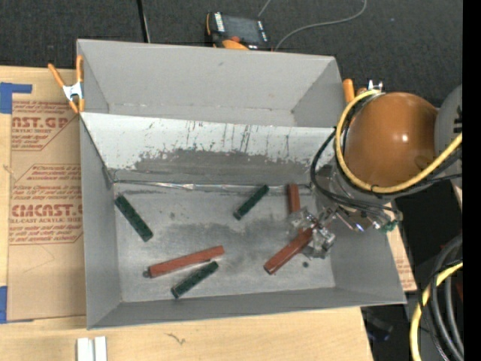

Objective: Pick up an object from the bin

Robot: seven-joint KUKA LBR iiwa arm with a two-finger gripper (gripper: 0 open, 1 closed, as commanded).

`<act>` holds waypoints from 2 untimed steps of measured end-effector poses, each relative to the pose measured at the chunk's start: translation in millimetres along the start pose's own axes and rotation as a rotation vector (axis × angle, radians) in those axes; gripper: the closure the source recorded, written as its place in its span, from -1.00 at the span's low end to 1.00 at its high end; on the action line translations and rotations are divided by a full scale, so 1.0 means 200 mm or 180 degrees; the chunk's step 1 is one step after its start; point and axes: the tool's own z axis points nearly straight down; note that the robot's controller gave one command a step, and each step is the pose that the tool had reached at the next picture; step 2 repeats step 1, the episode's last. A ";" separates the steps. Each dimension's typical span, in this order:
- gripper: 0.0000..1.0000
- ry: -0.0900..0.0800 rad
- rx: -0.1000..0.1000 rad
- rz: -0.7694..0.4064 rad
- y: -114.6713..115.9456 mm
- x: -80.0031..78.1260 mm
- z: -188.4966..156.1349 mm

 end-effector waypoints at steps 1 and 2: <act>1.00 0.0006 -0.0002 -0.0006 0.01 -0.02 -0.13; 1.00 0.0006 -0.0002 -0.0006 0.01 -0.02 -0.13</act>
Offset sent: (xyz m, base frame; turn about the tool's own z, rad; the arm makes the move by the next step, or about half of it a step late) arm 0.0019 0.0030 0.0243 -0.0029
